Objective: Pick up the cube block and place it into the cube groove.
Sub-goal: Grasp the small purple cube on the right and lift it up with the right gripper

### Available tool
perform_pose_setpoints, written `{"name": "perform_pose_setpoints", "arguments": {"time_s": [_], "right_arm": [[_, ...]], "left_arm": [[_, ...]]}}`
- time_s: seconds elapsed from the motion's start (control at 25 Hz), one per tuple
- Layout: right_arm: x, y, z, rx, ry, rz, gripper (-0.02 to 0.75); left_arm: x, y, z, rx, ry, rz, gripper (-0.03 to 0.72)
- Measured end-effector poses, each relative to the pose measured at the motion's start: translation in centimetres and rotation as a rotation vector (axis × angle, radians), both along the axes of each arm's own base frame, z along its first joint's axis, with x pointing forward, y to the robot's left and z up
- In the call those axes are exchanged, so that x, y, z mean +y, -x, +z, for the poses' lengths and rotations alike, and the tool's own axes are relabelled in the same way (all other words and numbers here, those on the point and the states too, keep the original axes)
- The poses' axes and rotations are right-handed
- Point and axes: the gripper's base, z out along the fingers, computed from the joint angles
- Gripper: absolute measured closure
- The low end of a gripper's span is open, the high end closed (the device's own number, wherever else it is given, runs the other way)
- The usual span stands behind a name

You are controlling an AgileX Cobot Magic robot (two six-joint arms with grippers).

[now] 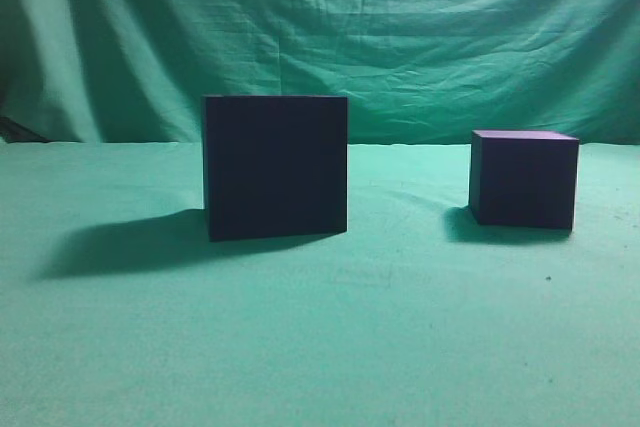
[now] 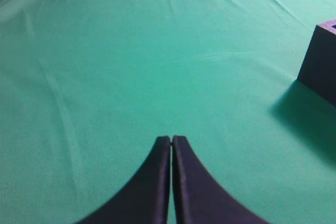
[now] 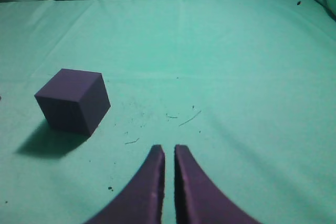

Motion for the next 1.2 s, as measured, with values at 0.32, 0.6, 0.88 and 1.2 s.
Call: {"name": "perform_pose_setpoints", "arguments": {"time_s": [0.32,0.6,0.88,1.2], "right_arm": [[0.0,0.0,0.0,0.000,0.000,0.000,0.691],[0.0,0.0,0.0,0.000,0.000,0.000,0.691],[0.0,0.0,0.0,0.000,0.000,0.000,0.691],[-0.1,-0.5,2.1,-0.203,-0.216,-0.058,0.691]], "left_arm": [[0.0,0.0,0.0,0.000,0.000,0.000,0.688],[0.0,0.0,0.0,0.000,0.000,0.000,0.688],[0.0,0.0,0.0,0.000,0.000,0.000,0.688],[0.0,0.0,0.0,0.000,0.000,0.000,0.688]]}}
